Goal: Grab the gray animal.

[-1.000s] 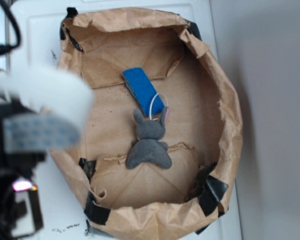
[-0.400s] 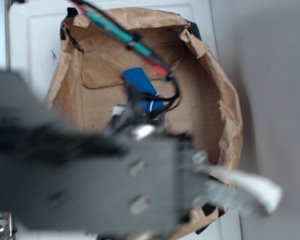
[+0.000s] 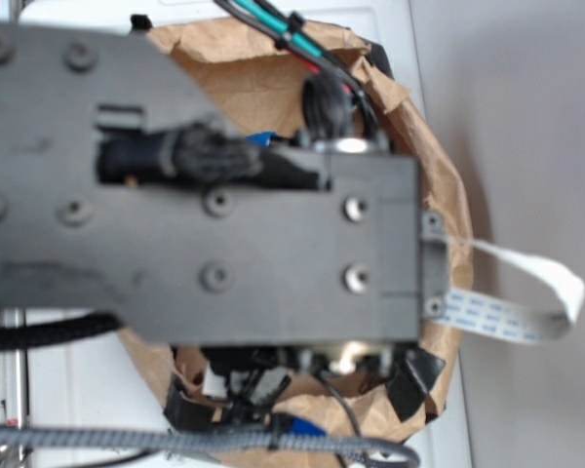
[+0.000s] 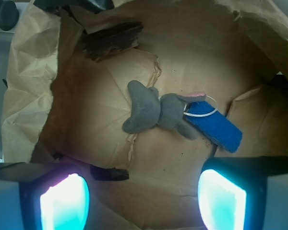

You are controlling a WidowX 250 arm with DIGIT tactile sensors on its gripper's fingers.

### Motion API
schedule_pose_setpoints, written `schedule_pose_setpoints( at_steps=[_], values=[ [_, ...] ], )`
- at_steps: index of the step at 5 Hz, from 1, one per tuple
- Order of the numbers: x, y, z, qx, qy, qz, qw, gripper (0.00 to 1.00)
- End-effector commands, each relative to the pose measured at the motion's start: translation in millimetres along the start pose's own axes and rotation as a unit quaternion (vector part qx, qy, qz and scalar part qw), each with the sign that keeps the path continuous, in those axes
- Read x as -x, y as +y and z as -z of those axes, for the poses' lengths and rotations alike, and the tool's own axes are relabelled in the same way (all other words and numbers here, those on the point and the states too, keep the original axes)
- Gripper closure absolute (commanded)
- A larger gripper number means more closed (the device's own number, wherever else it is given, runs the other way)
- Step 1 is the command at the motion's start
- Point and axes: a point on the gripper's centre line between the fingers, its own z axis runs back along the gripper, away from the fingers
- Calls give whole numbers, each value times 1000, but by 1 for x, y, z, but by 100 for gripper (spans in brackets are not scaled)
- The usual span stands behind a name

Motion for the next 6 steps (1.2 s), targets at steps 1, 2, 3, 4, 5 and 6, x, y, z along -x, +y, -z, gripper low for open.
schedule_pose_setpoints(
  at_steps=[1, 2, 3, 4, 5, 6],
  values=[
    [15, 29, -29, -4, -80, 250, 965, 0],
    [25, 37, -38, -4, -73, 348, 934, 0],
    [17, 37, -25, -25, -61, 407, 911, 0],
    [-1, 20, 14, -46, -44, 440, 896, 0],
    [-18, 2, 39, -34, -45, 467, 883, 0],
    [-32, -9, 65, -15, -60, 501, 863, 0]
  ],
)
